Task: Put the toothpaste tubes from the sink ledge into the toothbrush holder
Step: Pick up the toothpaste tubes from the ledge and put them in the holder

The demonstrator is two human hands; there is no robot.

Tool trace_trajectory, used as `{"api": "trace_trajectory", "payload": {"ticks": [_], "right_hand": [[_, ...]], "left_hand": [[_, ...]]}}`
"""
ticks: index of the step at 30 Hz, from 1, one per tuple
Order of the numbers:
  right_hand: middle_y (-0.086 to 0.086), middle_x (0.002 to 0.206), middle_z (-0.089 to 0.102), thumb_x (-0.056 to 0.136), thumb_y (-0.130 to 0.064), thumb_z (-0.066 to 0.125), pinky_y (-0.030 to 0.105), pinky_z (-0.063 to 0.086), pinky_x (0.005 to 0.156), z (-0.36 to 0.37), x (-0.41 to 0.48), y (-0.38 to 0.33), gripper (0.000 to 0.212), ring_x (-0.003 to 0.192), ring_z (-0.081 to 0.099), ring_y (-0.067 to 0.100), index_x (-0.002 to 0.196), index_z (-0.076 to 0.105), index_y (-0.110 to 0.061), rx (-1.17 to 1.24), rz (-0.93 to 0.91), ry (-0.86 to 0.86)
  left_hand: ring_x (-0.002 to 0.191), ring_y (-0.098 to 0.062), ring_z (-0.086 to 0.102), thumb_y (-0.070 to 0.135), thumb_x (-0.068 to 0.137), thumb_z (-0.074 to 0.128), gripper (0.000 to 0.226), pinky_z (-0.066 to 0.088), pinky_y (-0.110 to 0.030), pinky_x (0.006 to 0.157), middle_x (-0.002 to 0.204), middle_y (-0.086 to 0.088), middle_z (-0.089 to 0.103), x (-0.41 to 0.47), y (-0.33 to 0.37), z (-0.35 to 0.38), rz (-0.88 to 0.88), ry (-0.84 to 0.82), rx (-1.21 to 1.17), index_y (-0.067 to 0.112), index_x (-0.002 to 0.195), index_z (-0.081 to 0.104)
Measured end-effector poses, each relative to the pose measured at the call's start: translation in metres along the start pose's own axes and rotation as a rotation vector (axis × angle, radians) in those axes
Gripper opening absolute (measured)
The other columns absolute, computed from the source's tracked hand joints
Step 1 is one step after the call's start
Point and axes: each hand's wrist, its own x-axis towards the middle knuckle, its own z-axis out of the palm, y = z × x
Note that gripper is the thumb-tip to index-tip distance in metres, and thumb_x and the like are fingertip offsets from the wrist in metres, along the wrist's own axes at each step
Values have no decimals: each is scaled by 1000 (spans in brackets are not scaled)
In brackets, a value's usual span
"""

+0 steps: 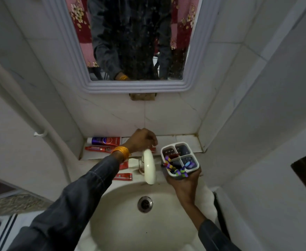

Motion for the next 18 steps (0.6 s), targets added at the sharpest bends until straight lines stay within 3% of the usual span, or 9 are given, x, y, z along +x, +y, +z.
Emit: {"api": "trace_trajectory", "payload": {"ticks": [3, 7, 9, 14, 18], "right_hand": [[12, 138, 65, 48, -11, 108, 19, 56, 103, -1, -2, 8, 118, 125, 68, 26, 144, 39, -9, -24, -8, -2], [12, 141, 63, 48, -6, 107, 57, 58, 105, -1, 0, 16, 120, 126, 68, 30, 145, 36, -13, -2, 12, 21], [11, 142, 62, 49, -7, 106, 61, 57, 105, -1, -1, 15, 119, 128, 67, 30, 145, 36, -17, 12, 10, 13], [10, 142, 63, 50, -4, 106, 56, 56, 108, -1, 0, 11, 115, 128, 67, 27, 141, 40, -28, 23, 10, 19], [9, 140, 65, 46, -23, 106, 60, 57, 104, -4, 3, 17, 117, 127, 69, 29, 143, 40, -22, 15, 52, 28]], "left_hand": [[100, -27, 68, 7, 91, 62, 16, 55, -39, 95, 109, -14, 73, -14, -57, -3, -136, 142, 128, 7, 103, 73], [120, -31, 56, 14, 95, 61, 32, 45, -37, 106, 132, -15, 59, -16, -92, 9, -259, 54, 238, 9, 126, 61], [125, -32, 53, 18, 96, 59, 37, 41, -38, 108, 136, -14, 57, -1, -85, 18, -213, 26, 262, 8, 131, 57], [107, -32, 61, 21, 94, 56, 21, 46, -35, 88, 115, -17, 66, 31, -66, 38, -107, -28, 387, 7, 106, 65], [100, -32, 65, 20, 84, 70, 23, 48, -35, 83, 107, -15, 70, 33, -50, 27, -97, 65, 366, 6, 101, 66]]}}
